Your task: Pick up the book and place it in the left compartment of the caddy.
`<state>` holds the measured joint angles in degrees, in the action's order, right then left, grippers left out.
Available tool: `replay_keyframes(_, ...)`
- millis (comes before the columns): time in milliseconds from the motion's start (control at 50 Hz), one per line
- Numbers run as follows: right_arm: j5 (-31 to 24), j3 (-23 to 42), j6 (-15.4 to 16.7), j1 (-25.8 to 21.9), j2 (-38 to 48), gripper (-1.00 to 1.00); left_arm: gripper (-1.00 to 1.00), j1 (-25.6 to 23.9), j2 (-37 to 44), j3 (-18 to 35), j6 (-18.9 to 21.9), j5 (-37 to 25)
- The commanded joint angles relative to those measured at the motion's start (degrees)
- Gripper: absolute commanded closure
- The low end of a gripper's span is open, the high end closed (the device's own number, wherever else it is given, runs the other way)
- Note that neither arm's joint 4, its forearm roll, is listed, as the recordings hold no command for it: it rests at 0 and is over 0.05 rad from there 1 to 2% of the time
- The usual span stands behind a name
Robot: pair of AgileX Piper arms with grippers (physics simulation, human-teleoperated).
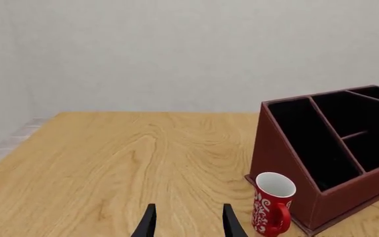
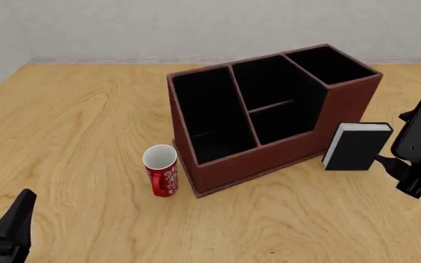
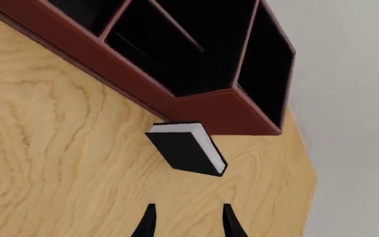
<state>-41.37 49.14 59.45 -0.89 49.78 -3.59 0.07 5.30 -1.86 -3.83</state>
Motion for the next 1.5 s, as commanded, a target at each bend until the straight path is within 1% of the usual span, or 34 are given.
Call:
replay_keyframes(20, -1.44, 2.22, 4.37, 1.66, 4.78, -1.0, -1.0, 0.13, 0.0, 0.11, 0.38, -0.25)
replay_keyframes(80, -0.41, 1.4, 6.17, 2.39, 5.78, -1.0, -1.0, 0.09, 0.01, -0.01, 0.59, -0.22)
replay_keyframes(220, 1.15, 2.39, 7.21, 2.63, 8.95, -1.0, -1.0, 0.1, 0.05, 0.98, 0.78, -0.93)
replay_keyframes(260, 2.28, 2.04, 8.51, 3.27, 10.11, -1.0, -1.0, 0.23, 0.07, 1.36, 0.87, -1.05)
replay_keyframes(320, 3.46, 2.17, 8.84, 3.6, 11.99, -1.0, -1.0, 0.31, 0.1, 1.63, 1.21, -1.07)
replay_keyframes(340, 4.16, 1.86, 9.6, 4.05, 12.49, -1.0, -1.0, 0.37, 0.16, 1.76, 1.24, -1.12)
replay_keyframes(400, 4.89, 2.14, 9.44, 4.08, 13.75, -1.0, -1.0, 0.51, 0.34, 1.82, 1.52, -0.98)
replay_keyframes(440, 6.08, 1.72, 10.67, 5.24, 14.86, -1.0, -1.0, 0.63, 0.63, 1.78, 1.59, -0.72)
replay_keyframes(480, 6.55, 1.84, 10.72, 5.42, 15.78, -1.0, -1.0, 0.68, 1.18, 1.68, 1.77, -0.16)
replay_keyframes(620, 7.92, 2.8, 11.03, 5.93, 18.33, -1.0, -1.0, 1.06, 3.63, 0.86, 1.81, 2.63)
replay_keyframes(660, 8.75, 2.43, 12.03, 6.7, 19.37, -1.0, -1.0, 1.07, 4.38, 0.42, 1.87, 3.61)
replay_keyframes(720, 8.89, 3.13, 11.87, 6.7, 20.3, -1.0, -1.0, 1.21, 5.54, -0.09, 1.79, 5.04)
replay_keyframes(800, 10.02, 3.34, 12.53, 7.28, 21.61, -1.0, -1.0, 1.38, 6.4, -0.51, 2.25, 6.3)
replay_keyframes(820, 10.39, 3.36, 12.73, 7.39, 22.32, -1.0, -1.0, 1.25, 6.53, -0.65, 3.13, 6.78)
replay_keyframes(900, 11.3, 3.76, 13.21, 7.98, 23.67, -1.0, -1.0, 1.55, 8.18, -0.97, 2.83, 8.59)
replay_keyframes(1160, 10.63, 7.43, 14.27, 8.8, 27.08, -1.0, -1.0, 1.87, 13.86, -2.91, 2.16, 15.6)
replay_keyframes(1280, 11.33, 8.42, 15.17, 9.26, 29.26, -1.0, -1.0, 2.4, 15.94, -4.3, 2.14, 18.71)
replay_keyframes(1380, 12.27, 8.74, 15.16, 8.54, 31.1, -1.0, -1.0, 2.81, 16.9, -4.97, 1.98, 20.02)
replay_keyframes(1500, 12.05, 10.02, 15.41, 8.25, 32.41, -1.0, -1.0, 3.4, 17.95, -5.02, 1.8, 21.06)
